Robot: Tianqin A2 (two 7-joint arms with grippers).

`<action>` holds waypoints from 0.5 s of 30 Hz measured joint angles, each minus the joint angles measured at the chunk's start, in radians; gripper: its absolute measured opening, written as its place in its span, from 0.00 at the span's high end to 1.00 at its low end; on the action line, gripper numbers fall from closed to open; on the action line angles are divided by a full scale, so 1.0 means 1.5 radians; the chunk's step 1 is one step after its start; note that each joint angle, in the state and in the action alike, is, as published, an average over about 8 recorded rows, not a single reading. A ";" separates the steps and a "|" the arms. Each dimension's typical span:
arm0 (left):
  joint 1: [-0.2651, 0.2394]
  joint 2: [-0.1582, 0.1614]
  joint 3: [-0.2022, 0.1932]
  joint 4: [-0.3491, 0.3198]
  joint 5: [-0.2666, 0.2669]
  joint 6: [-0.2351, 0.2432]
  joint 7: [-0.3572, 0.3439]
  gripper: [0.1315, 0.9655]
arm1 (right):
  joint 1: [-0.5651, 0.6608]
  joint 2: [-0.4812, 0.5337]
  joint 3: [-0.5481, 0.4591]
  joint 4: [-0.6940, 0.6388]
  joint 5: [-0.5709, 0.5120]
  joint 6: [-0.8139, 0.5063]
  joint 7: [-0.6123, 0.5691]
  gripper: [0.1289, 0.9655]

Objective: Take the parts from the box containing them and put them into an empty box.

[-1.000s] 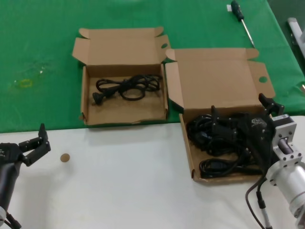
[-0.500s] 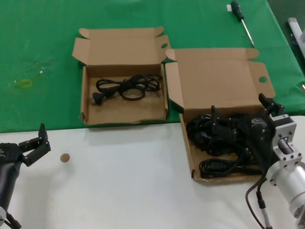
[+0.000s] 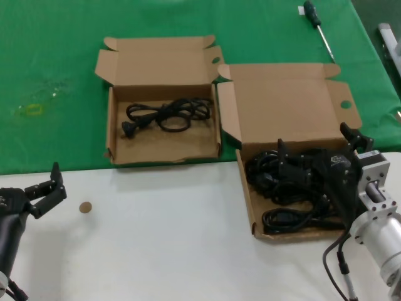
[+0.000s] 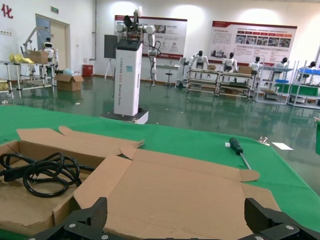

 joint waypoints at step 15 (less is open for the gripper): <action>0.000 0.000 0.000 0.000 0.000 0.000 0.000 0.00 | 0.000 0.000 0.000 0.000 0.000 0.000 0.000 0.00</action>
